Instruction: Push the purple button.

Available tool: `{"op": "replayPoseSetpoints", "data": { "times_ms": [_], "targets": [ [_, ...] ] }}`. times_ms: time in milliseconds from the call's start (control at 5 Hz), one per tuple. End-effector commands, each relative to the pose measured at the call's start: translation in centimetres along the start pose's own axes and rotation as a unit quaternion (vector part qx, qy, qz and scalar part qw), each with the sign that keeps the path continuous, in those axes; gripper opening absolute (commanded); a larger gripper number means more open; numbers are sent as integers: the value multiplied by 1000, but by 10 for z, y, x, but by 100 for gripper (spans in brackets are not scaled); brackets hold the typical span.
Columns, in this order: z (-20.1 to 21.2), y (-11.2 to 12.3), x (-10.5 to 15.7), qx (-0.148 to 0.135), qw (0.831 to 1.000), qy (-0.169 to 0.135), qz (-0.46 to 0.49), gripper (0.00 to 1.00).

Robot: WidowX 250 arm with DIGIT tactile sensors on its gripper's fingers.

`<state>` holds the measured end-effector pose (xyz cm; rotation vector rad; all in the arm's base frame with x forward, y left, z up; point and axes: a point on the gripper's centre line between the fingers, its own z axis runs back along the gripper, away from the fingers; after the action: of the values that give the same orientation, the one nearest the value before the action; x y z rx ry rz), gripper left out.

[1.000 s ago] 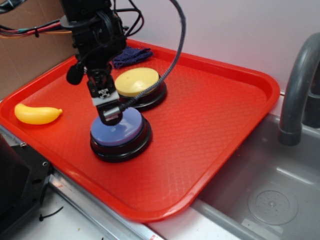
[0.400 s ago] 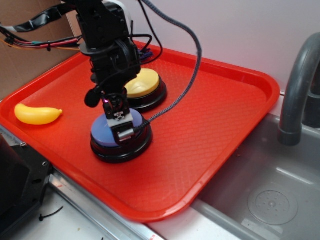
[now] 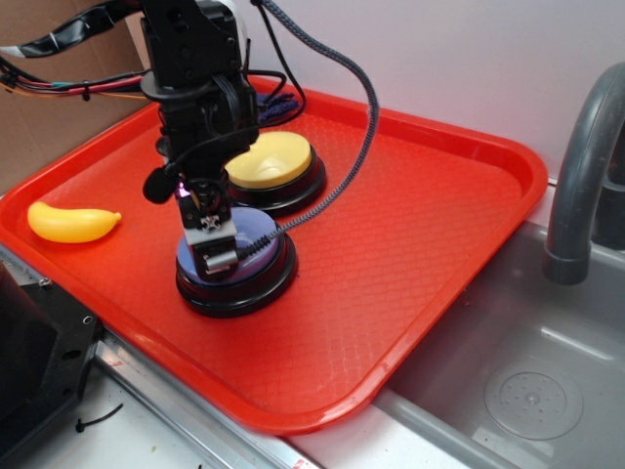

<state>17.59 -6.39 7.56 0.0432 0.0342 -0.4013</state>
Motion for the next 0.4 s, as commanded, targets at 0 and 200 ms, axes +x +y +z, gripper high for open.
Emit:
{"op": "replayPoseSetpoints", "data": {
  "times_ms": [0, 200],
  "targets": [
    [39, -1, 6, 8, 999, -35, 11, 100],
    [44, 1, 6, 11, 999, -37, 14, 100]
  ]
}}
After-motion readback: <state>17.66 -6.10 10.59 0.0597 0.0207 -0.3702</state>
